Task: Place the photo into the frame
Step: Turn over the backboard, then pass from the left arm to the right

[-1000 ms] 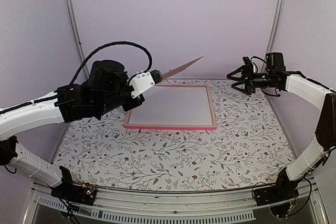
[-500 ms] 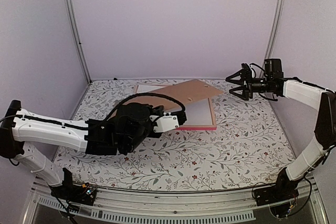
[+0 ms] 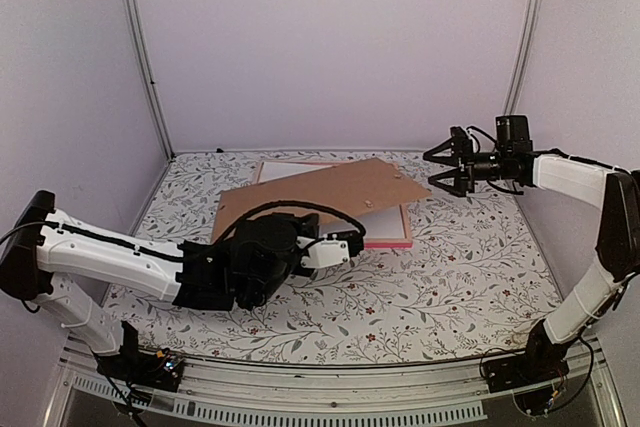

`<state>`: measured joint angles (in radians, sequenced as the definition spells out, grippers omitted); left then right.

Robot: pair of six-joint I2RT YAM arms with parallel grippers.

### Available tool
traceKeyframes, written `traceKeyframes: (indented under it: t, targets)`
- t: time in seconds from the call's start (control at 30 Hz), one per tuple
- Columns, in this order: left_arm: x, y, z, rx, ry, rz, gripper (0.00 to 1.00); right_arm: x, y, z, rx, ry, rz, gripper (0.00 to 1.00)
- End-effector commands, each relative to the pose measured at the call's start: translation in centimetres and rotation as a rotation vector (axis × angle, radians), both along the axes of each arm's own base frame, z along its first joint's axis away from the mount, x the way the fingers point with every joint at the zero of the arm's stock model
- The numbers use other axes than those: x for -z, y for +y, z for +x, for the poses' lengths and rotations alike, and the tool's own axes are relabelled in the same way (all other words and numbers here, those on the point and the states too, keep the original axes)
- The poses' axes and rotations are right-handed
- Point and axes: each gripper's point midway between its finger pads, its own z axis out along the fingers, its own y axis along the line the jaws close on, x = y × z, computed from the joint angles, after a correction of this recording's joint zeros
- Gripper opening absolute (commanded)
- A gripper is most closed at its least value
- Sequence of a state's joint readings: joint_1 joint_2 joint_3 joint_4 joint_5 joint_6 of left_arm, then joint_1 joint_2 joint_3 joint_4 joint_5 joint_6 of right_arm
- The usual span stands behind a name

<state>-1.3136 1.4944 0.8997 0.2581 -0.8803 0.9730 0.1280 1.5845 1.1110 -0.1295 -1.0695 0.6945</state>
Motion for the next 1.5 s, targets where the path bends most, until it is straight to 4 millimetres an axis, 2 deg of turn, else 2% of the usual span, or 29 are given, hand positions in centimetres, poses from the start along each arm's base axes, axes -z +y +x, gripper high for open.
traceKeyframes:
  t: [0.0,0.13,0.27,0.73,0.93,1.2,1.47]
  targets:
    - [-2.3,-0.3,-0.3,-0.012,-0.059,-0.083,0.0,0.6,2.3,-0.8,-0.076,0.035,0.026,0.86]
    - [-2.3,-0.5,-0.6,-0.004,-0.069,-0.078,0.0,1.6,4.3,-0.9,-0.127,0.072,0.025,0.85]
    - [-1.8,-0.6,-0.8,0.004,-0.068,-0.063,0.0,1.7,5.8,-1.0,-0.178,0.084,0.055,0.79]
    - [1.4,-1.5,-1.4,0.026,-0.028,0.002,0.0,1.9,6.5,-1.5,-0.234,0.098,0.112,0.35]
    - [1.9,-1.5,-1.6,0.03,-0.008,0.012,0.0,2.1,6.5,-1.4,-0.239,0.094,0.113,0.23]
    - [2.9,-1.5,-1.7,0.025,0.001,0.037,0.0,1.5,6.5,-1.2,-0.242,0.079,0.124,0.23]
    - [3.2,-1.5,-1.7,0.018,0.003,0.041,0.0,1.1,6.0,-0.9,-0.231,0.062,0.128,0.2]
